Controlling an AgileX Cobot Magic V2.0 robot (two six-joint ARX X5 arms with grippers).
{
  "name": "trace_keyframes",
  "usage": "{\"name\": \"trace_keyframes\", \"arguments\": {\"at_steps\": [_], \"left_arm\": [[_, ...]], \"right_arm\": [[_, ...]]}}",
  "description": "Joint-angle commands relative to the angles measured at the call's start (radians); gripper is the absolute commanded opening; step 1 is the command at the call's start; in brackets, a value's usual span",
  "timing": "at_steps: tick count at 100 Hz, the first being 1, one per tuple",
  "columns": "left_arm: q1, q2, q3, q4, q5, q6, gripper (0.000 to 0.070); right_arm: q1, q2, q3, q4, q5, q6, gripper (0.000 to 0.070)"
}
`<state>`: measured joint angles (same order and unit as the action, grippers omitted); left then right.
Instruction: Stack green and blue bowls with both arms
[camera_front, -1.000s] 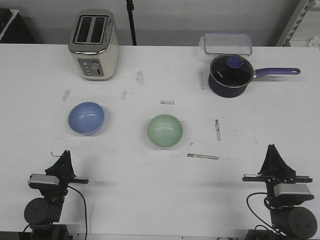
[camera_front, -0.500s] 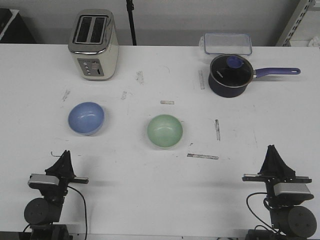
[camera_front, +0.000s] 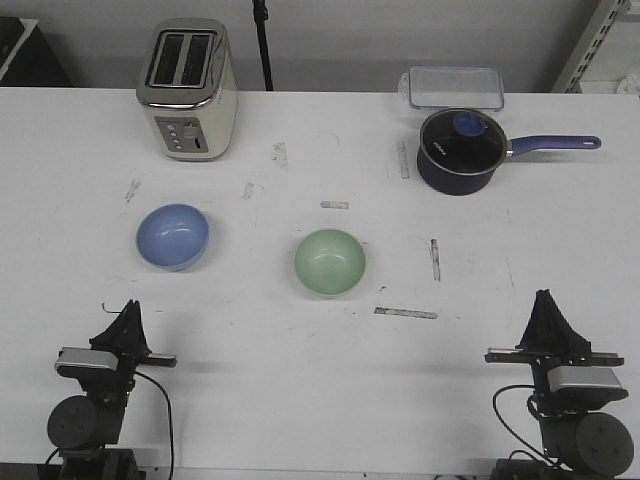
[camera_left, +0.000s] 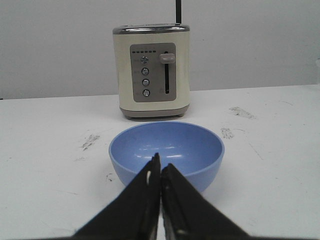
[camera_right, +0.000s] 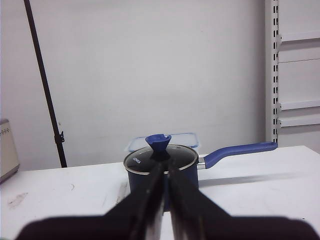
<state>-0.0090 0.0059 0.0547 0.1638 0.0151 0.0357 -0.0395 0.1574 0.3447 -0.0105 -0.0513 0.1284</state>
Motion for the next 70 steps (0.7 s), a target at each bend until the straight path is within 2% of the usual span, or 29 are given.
{"name": "trace_keyframes", "arguments": {"at_steps": [1,13,27,70], "left_arm": [[0.002,0.000,0.053,0.020,-0.030,0.001,0.0001],[0.002,0.019,0.128,-0.004,-0.078,0.002,0.0001],[0.002,0.094,0.242,-0.121,-0.124,0.002,0.0001],[0.002,0.511,0.551,-0.289,-0.124,-0.002,0.0001]], "right_arm": [[0.001,0.000,0.003,0.013,0.000,0.009,0.0006],[0.001,0.000,0.003,0.013,0.000,0.009,0.0006],[0.001,0.000,0.003,0.013,0.000,0.009,0.0006],[0.001,0.000,0.003,0.013,0.000,0.009,0.0006]]}}
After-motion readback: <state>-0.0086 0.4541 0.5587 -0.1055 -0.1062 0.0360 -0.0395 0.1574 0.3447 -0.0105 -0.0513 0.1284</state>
